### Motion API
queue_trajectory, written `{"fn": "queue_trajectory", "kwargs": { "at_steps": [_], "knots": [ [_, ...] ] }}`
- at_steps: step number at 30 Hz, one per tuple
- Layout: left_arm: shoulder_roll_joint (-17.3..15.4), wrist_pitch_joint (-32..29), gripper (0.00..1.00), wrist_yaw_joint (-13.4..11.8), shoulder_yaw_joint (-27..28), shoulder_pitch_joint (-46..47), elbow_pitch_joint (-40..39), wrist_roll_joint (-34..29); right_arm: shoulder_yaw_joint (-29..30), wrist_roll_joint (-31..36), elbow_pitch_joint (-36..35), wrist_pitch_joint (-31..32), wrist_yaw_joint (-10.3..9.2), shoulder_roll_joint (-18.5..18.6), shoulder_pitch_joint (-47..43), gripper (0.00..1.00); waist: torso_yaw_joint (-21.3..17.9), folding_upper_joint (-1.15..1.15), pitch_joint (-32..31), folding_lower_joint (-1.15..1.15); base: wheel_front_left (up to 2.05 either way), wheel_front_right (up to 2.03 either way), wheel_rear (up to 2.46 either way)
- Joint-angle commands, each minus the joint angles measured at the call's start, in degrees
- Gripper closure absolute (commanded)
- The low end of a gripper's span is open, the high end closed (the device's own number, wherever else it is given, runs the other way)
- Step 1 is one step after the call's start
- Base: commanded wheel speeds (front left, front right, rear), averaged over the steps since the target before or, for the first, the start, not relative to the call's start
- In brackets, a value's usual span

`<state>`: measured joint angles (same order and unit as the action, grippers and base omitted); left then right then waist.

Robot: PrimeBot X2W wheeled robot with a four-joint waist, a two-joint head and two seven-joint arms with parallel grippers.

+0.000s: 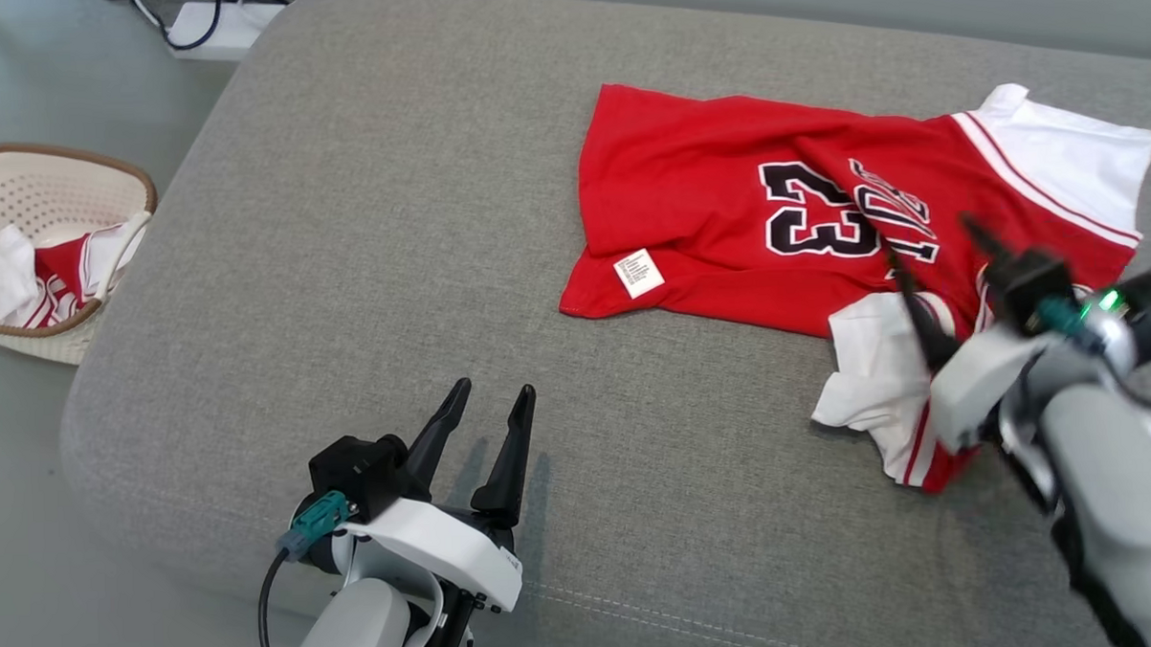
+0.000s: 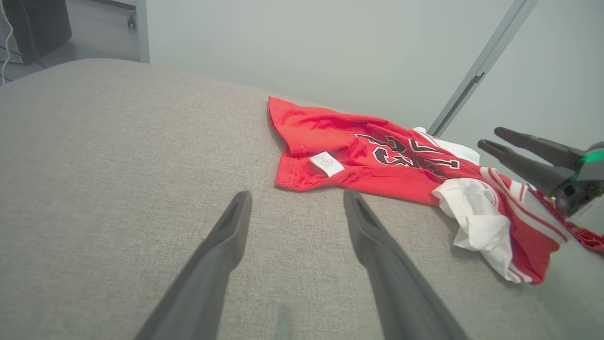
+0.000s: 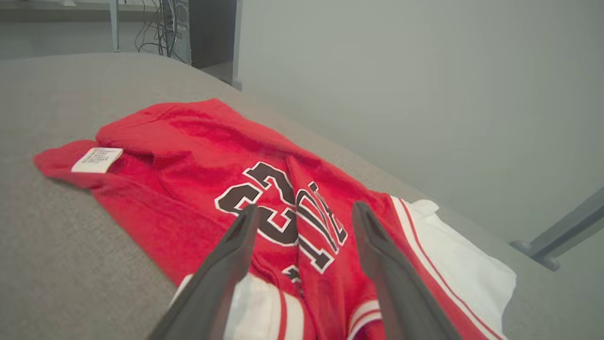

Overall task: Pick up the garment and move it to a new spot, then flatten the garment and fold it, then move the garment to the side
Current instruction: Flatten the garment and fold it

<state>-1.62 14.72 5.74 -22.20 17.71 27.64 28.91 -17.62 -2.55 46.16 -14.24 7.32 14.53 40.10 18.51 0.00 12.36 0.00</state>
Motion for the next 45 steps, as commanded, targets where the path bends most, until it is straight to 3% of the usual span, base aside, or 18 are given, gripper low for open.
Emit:
{"fn": "queue_trajectory", "kwargs": {
  "at_steps": [1,2,7,18,29,38,41,42,45],
  "knots": [
    [-1.26,0.28,0.00,0.37,1.60,-0.40,-0.90,0.18,-4.62,-2.75,-2.96,-0.74,0.17,0.88,-2.98,0.00,-0.83,0.00,-0.71,0.00,0.00,0.00,0.00],
    [-1.26,0.28,0.00,0.37,1.63,-0.66,-0.78,0.24,-9.79,-5.31,-4.94,-0.10,0.17,1.96,-5.67,0.00,-1.29,0.00,-0.92,0.00,0.00,0.00,0.00],
    [-1.26,0.28,0.00,0.48,1.64,-1.20,-0.37,0.32,-20.26,-10.47,-10.65,2.30,0.17,5.55,-9.57,0.00,-2.02,0.00,-1.06,0.00,0.00,0.00,0.00],
    [-1.26,0.28,0.00,0.51,1.06,-1.08,-0.42,1.41,-31.40,-11.98,-17.22,7.53,0.17,8.65,-9.62,0.00,-1.71,0.00,-0.28,0.00,0.00,0.00,0.00],
    [-1.26,0.28,0.00,0.56,1.49,-1.56,-0.10,1.53,-31.13,-9.77,-17.72,10.42,0.17,9.61,-9.09,0.00,-0.73,0.00,0.07,0.00,0.00,0.00,0.00],
    [-1.26,0.28,0.00,0.62,1.88,-2.26,-0.08,1.41,-29.26,-8.69,-19.24,14.98,0.17,11.06,-12.55,0.00,-2.14,0.00,-1.06,0.00,0.00,0.00,0.00],
    [-1.26,0.28,0.00,0.70,1.70,-2.10,-0.07,1.35,-29.23,-8.87,-18.73,17.87,0.17,10.99,-13.23,0.48,-2.66,0.00,-1.28,0.00,0.00,0.00,0.00],
    [-1.26,0.28,0.00,0.72,1.67,-2.01,-0.08,1.27,-29.24,-8.93,-18.79,18.27,0.17,10.98,-13.21,0.58,-2.84,0.00,-1.39,0.00,0.00,0.00,0.00],
    [-1.26,0.28,0.00,0.78,1.78,-1.88,-0.10,1.18,-28.44,-9.62,-19.45,18.30,0.17,10.97,-12.92,1.00,-3.40,0.00,-1.76,0.00,0.00,0.00,0.00]
  ]
}}
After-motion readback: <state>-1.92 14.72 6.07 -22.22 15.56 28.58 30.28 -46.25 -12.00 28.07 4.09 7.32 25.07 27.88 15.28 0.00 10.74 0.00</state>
